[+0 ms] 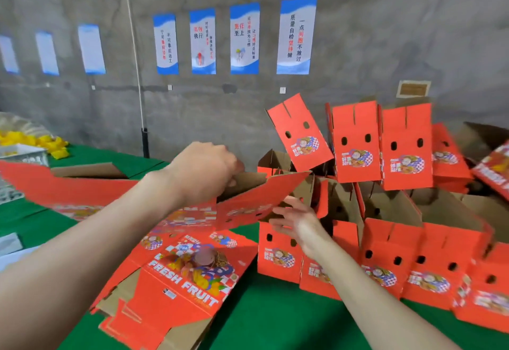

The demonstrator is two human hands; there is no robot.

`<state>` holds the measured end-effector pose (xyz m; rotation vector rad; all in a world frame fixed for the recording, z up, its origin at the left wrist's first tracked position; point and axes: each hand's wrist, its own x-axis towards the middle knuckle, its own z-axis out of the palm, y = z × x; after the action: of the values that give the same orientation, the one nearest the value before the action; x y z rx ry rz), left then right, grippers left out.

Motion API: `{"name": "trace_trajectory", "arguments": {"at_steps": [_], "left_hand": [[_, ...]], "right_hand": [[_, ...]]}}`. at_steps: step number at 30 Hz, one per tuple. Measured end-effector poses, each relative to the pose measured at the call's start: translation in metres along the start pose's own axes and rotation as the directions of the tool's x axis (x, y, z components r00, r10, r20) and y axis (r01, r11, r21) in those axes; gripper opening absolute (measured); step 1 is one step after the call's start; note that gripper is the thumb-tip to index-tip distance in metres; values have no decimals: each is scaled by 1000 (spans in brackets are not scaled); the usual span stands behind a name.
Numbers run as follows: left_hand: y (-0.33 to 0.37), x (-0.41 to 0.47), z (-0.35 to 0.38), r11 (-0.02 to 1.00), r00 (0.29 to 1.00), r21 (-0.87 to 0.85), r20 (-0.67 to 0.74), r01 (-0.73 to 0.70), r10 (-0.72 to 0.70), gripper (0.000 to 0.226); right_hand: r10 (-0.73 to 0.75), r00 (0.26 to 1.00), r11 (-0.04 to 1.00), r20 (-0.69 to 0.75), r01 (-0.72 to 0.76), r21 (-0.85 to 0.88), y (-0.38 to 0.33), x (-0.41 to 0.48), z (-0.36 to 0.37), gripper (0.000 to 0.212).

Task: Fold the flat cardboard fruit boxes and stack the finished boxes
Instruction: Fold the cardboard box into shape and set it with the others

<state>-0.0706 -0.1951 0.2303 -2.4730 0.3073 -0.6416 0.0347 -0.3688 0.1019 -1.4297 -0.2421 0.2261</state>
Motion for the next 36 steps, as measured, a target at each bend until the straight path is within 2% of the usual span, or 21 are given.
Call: {"name": "trace_trajectory", "arguments": {"at_steps": [3,5,7,10,13,14,15,16,17,18,19,20,21,22,24,26,27,28,30,33,36], "left_hand": [[4,15,-29,999,1000,-21,-8,-30,30,16],[8,24,-53,998,998,-44,-39,-50,48,15],[15,35,-77,995,990,-59,-117,-81,74,10],[32,52,-110,984,970,-101,-210,-150,126,7],[47,71,-133,971,964,-175,-237,-166,122,13],[52,78,-139,963,966,-217,-236,-158,105,14],[56,85,-144,951,969,-270,-233,-148,85,13],[62,92,-150,936,972,-325,-224,-139,67,14],[69,99,-154,915,975,-380,-213,-137,57,17],[77,106,-156,892,979,-430,-197,-141,60,16],[86,114,-157,865,980,-478,-184,-152,70,12],[96,121,-156,835,982,-526,-169,-159,80,12],[106,127,-153,803,985,-573,-148,-160,91,16],[117,131,-148,772,988,-617,-118,-155,103,18],[135,137,-135,710,988,-690,-63,-143,138,16],[153,143,-123,675,984,-726,-15,-132,176,17],[161,146,-117,669,981,-732,8,-127,196,17],[169,149,-113,667,976,-734,25,-128,214,16],[187,153,-108,683,965,-714,38,-155,259,12],[209,162,-100,720,954,-663,27,-205,297,20],[203,172,-95,650,981,-750,3,-126,194,19]], "right_hand": [[-122,990,934,78,141,-327,-5,-10,-21,40],[-195,973,917,120,225,-328,-12,-13,-31,45],[-303,952,910,31,299,-288,-24,-17,-39,36],[-434,889,865,-145,367,-342,-38,-22,-59,25],[-478,848,849,-230,379,-368,-49,-34,-83,33],[-524,804,825,-282,398,-400,-52,-41,-90,43],[-624,704,762,-339,453,-463,-55,-50,-95,55],[-746,555,656,-368,520,-546,-58,-59,-100,61],[-850,387,526,-358,576,-626,-64,-69,-102,61],[-917,249,398,-310,610,-685,-70,-80,-101,55],[-958,169,284,-230,633,-720,-75,-88,-101,46],[-980,141,200,-142,643,-739,-79,-95,-100,39],[-984,164,164,-75,641,-750,-82,-102,-101,35],[-971,237,181,-38,619,-764,-84,-108,-103,36],[-894,447,288,-31,520,-804,-84,-118,-116,37],[-724,689,373,-24,362,-855,-85,-125,-134,41],[-610,792,371,-14,271,-888,-87,-129,-142,46],[-501,865,340,-3,194,-920,-89,-132,-147,50],[-381,924,277,9,124,-953,-91,-136,-154,50],[-305,952,303,13,110,-947,-87,-141,-163,40],[-259,965,237,43,106,-966,-75,-146,-177,40]]}}
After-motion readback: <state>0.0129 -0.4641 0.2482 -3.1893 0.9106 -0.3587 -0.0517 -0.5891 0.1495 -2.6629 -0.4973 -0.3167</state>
